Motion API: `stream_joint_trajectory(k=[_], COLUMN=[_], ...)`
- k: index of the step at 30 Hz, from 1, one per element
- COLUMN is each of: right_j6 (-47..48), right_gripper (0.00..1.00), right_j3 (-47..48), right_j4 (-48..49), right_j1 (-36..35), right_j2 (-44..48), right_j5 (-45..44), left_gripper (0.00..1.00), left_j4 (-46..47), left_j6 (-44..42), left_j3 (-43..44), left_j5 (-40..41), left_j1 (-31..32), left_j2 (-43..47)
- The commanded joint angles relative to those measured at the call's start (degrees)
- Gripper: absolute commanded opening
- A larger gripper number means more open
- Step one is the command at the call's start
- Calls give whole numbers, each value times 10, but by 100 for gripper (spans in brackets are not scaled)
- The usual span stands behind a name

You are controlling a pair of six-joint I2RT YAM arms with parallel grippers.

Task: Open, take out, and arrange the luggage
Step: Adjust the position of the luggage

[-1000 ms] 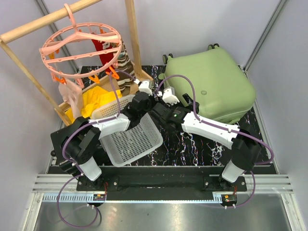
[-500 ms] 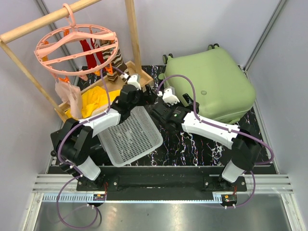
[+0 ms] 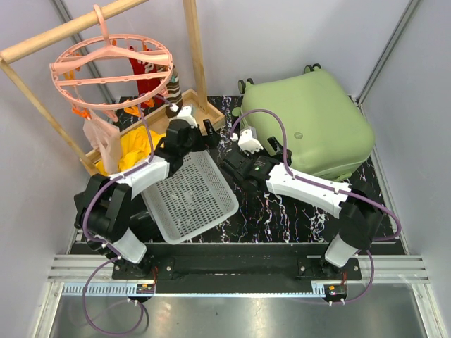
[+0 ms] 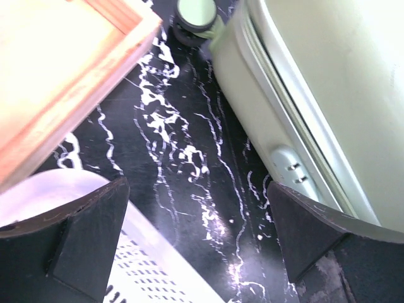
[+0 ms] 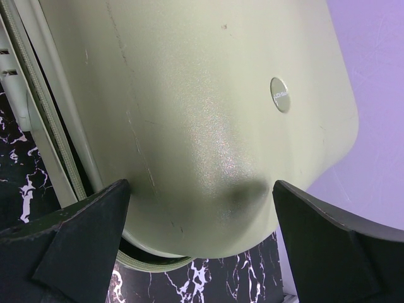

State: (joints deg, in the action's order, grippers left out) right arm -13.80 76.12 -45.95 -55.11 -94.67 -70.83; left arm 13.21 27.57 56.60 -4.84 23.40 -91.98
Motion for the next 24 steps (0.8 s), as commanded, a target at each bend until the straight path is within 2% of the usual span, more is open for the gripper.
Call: stream_joint_trajectory(k=[1,9,13,19,24], right_j6=[-10,-6,-7,-10,-11], right_gripper=[100,100,100,100,100], right_j3=[1,11,10,2,1], right_j4=[-21,-21,-20,-20,-21], right_j1=[13,11,11,11,11], right_j2=[17,6,10,14,12], right_j5=[-9,0,1,3,8], left_gripper=[96,97,97,97,97], left_j4=[38,58,46,90,90], left_j6=[-30,-83,-69,-35,-27], left_j3=[19,54,67,19,11], left_j5=[-14,-32,-18,-28,-43], left_j1=[-7,-7,-11,-27,-49], left_j2=[10,-24,-28,-1,5])
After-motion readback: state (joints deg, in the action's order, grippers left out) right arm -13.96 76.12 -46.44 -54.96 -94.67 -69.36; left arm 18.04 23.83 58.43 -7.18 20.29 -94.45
